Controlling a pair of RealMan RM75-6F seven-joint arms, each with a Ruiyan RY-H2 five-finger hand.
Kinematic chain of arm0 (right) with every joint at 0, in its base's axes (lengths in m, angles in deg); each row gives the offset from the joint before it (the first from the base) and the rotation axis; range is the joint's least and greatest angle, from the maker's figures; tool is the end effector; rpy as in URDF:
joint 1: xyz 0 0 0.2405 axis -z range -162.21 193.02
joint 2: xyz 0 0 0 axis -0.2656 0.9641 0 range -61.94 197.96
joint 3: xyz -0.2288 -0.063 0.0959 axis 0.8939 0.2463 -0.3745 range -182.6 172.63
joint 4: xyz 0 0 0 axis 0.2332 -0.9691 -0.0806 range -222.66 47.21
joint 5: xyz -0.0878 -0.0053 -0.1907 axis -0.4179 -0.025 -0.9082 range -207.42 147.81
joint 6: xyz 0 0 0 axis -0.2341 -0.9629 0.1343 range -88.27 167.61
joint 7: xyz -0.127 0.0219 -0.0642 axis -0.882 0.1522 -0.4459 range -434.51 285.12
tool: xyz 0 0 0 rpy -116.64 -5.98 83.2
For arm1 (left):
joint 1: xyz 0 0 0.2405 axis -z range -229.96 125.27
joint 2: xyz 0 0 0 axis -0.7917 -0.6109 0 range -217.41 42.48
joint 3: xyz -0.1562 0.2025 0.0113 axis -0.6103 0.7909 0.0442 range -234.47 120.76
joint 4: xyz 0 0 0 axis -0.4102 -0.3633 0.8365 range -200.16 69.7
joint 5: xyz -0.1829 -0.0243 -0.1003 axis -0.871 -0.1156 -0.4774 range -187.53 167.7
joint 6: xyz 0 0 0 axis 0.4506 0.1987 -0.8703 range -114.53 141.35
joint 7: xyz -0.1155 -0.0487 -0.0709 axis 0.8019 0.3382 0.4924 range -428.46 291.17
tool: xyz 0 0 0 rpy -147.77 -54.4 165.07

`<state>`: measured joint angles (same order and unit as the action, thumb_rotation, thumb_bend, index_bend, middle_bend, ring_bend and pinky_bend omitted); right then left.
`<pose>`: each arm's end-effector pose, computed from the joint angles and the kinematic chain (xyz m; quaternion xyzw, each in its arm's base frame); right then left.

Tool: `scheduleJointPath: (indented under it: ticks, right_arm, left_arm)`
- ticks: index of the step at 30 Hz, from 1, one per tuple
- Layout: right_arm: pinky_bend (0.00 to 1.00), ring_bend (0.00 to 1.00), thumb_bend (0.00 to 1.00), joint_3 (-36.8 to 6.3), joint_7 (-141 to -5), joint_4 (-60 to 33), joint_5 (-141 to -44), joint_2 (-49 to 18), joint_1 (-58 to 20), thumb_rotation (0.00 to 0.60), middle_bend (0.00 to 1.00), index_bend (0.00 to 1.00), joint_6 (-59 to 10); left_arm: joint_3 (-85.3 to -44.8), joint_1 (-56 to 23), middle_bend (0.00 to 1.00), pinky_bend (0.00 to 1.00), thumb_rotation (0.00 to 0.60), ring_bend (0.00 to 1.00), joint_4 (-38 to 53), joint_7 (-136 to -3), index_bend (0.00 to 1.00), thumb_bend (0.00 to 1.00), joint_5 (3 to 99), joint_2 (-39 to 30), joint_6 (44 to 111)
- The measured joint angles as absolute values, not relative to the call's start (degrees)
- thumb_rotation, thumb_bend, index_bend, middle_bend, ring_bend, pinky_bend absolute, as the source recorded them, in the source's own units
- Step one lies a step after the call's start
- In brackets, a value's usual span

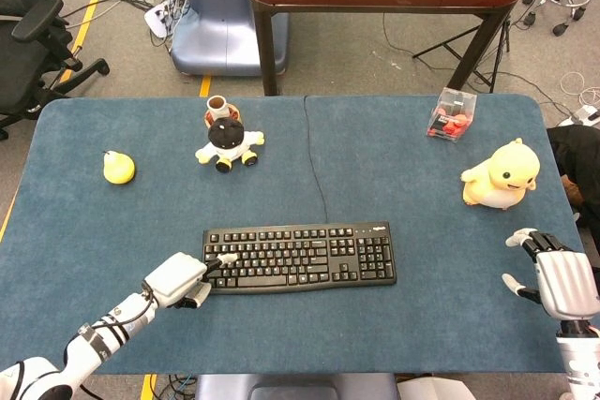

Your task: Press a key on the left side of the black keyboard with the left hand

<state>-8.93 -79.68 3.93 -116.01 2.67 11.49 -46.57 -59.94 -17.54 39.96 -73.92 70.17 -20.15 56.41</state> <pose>-0.3113 -0.1798 0.1585 0.5985 -0.3576 0.3740 0.6116 -0.1750 0.2597 0.0340 -0.8079 -0.4301 -0.2961 0.2732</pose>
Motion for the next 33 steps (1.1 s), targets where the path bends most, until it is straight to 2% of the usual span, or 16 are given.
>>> scheduleJointPath:
  ticks: [10, 23, 33]
  right_arm:
    - [0.64, 0.34, 0.07, -8.84, -79.97, 3.84, -115.97, 2.58, 11.31, 0.600, 0.35, 0.41, -46.07]
    - [0.64, 0.34, 0.07, -8.58, -79.57, 4.25, -116.73, 2.84, 11.48, 0.600, 0.35, 0.41, -46.52]
    - [0.64, 0.34, 0.07, -8.47, -80.29, 4.19, -116.60, 2.64, 11.29, 0.600, 0.35, 0.41, -45.99]
  left_arm:
    - [-60.02, -12.90, 0.83, 1.00, 0.600, 0.85, 41.60, -81.31, 0.03, 0.71, 60.49, -20.11, 52.82]
    - [-58.25, -8.82, 0.83, 1.00, 0.600, 0.85, 41.20, -90.03, 0.01, 0.71, 50.66, -17.43, 54.43]
    - [-57.49, -6.75, 0.83, 1.00, 0.600, 0.85, 38.65, -91.49, 0.01, 0.71, 44.65, -15.44, 55.85]
